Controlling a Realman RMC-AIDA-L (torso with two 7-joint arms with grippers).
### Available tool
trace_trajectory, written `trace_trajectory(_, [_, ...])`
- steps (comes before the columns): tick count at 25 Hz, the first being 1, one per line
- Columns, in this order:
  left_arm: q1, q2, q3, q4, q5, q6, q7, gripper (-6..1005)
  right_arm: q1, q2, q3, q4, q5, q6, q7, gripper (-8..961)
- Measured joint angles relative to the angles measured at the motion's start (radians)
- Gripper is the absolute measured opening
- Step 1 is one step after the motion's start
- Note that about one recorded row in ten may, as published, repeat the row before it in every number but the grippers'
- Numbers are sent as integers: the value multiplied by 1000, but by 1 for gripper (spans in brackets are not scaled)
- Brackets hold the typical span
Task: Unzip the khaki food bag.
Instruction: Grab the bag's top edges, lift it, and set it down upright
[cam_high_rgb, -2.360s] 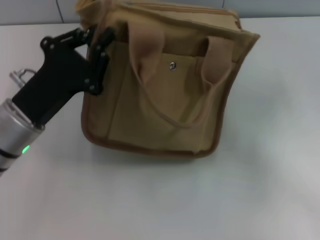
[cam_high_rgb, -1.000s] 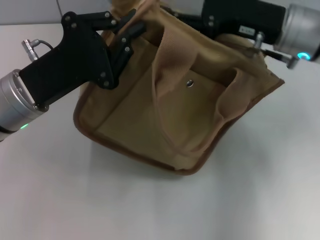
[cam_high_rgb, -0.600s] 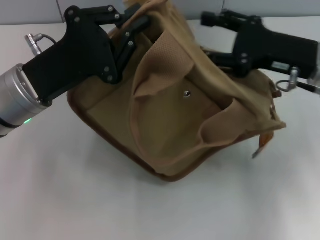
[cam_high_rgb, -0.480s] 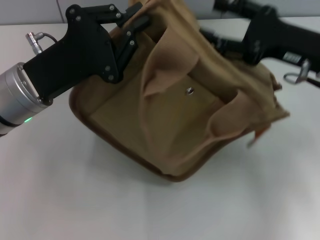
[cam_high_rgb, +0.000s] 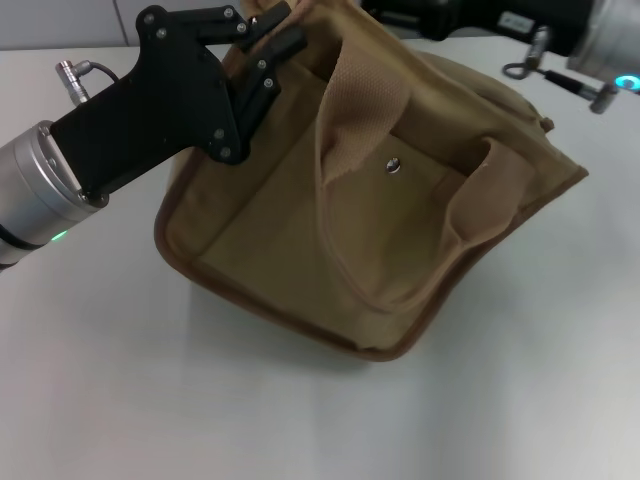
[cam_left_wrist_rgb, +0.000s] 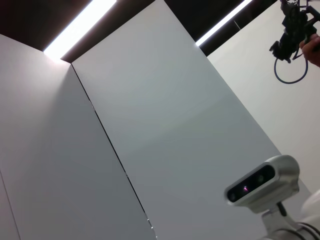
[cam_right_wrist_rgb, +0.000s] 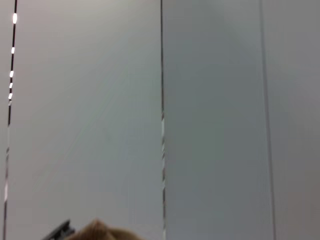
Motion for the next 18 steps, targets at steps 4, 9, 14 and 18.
trace_trajectory(4, [-1,0,0,0,1,-3,0,79,36,-1,-4,-16,-131,14,107,842])
trace_trajectory(9, [-6,1,0,0,-1,-13,0,78,-18,-1,-4,-113,-235,-1,206,842])
trace_trajectory(14, [-12,0,0,-1,-4,-27,0,78,-95,-3,24,-157,-249,-102,228,842])
trace_trajectory(18, [-19,0,0,-1,-5,-40,0,78,-144,-3,83,-158,-250,-200,199,842])
